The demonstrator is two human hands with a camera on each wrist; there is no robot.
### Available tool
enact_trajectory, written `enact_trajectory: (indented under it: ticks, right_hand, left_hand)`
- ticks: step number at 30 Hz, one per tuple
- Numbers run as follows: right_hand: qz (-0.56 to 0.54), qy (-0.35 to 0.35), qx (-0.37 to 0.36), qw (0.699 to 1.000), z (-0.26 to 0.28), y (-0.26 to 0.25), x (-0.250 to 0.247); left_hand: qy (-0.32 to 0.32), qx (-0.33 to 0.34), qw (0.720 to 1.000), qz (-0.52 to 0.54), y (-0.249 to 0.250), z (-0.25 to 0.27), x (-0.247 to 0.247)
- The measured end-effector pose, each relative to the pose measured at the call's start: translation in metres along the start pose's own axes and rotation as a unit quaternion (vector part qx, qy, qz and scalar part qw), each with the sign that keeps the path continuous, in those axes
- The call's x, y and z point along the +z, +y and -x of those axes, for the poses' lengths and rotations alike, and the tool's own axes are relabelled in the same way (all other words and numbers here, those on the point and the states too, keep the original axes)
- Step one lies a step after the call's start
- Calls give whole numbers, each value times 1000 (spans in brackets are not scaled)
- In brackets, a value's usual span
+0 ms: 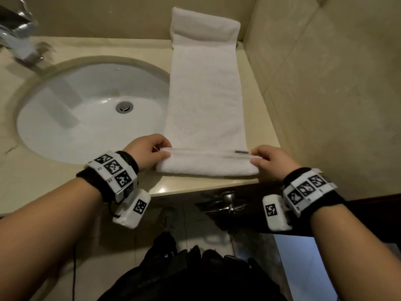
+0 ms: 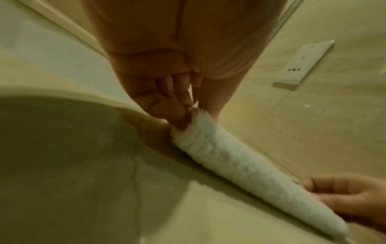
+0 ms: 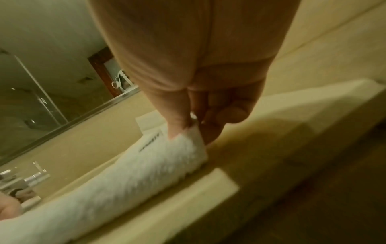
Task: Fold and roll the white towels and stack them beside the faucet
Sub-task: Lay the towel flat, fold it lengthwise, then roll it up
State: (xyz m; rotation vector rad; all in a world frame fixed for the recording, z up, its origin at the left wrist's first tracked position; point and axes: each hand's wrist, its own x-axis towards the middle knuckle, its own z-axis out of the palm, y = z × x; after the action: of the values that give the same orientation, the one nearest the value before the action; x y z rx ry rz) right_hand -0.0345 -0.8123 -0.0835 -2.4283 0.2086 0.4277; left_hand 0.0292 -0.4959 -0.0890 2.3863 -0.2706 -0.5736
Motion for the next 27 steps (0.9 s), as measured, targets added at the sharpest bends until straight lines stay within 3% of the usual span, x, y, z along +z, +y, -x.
enact_trajectory:
  ticks: [4,7,9,12,14,17,20,22,25,27]
  right_hand:
    - [75,39,59,995,-12,-1,12]
    - [175,105,8,979,-8,-9,17]
    - [179,122,-58,974,0,-15,23]
    - [147,38,-135,979,7,-21,34]
    - [201,-19,-173,964,5,-22,38]
    - [269,-19,-198,942,-1,-25,39]
    - [278,6,-214,936,-8,-29,37]
    - [240,4,-188,953,-13,-33,31]
    - [157,-8,-101,982,-24,-37,19]
    - [117,-22,-32,992,-36,-40,14]
  left_hand:
    - [27,5,996,-84,5,-10,9]
    - [56,50,989,-129,6,-9,12]
    - [49,96,981,-164,6,-6,13]
    - [11,119,974,-193,6,-2,11]
    - [-28,121,968,-219,4,-1,6]
    - [-86,146,935,-312,-1,2,-2]
    - [-71,199,906,-367,-3,1,-5]
    - [-62,189,922,-332,-1,-2,-8]
    - [-61,98,971,-208,0,-9,-18]
    - [-55,48,985,-156,-2,-17,-22]
